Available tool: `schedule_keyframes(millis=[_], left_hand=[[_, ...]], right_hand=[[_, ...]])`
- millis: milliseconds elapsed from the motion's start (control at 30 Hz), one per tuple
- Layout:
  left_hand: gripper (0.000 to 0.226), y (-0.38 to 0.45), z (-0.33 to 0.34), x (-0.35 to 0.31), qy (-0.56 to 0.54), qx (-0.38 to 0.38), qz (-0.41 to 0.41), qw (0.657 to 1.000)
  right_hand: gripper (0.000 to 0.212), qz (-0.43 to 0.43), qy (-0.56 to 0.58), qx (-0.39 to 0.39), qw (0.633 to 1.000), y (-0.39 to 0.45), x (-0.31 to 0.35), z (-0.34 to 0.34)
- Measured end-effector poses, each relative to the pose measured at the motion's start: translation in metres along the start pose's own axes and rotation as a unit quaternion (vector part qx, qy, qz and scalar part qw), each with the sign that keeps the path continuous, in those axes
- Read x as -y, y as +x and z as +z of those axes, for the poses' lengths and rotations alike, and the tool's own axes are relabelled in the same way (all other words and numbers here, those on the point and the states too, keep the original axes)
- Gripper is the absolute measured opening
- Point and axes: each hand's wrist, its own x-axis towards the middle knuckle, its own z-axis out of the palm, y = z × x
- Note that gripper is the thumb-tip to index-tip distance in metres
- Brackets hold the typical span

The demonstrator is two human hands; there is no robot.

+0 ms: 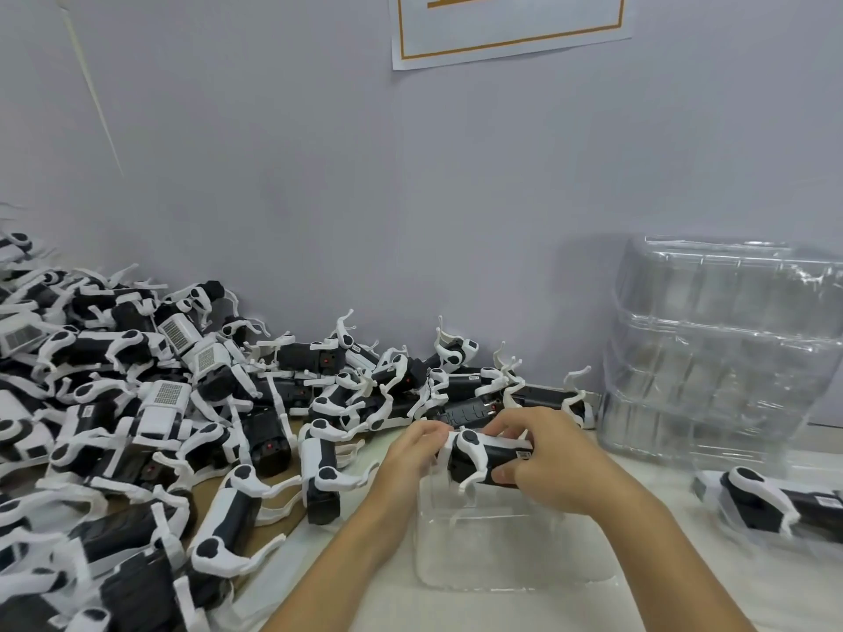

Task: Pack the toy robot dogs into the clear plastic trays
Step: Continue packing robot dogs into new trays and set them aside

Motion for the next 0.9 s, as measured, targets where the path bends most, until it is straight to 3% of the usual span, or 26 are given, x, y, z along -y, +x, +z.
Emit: schedule_keyframes(millis=[233,300,700,900], left_hand=[[0.012,0.004,0.002,-0.005,0.005,-0.036,-0.026,0.999],[0.021,0.004,0.002,-0.005,0.020,-0.047,-0.026,0.998],[0.018,0.001,0.005,-0.012,0.006,-0.039,-0.064,0.997],[0.031,0.005,0.004,-0.022,0.086,-0.020,-0.081,0.993]], right_hand=[[0.030,0.006,-0.021,-0.013,1.000,0.001,-0.003,0.006],[0.033,0.009,-0.042,-0.014,0.999,0.000,-0.004,0.007],[0.039,0.008,-0.032,-0.016,0.999,0.000,-0.005,0.005],[0.036,0.000,-0.060,-0.018,0.998,-0.002,0.000,0.008]])
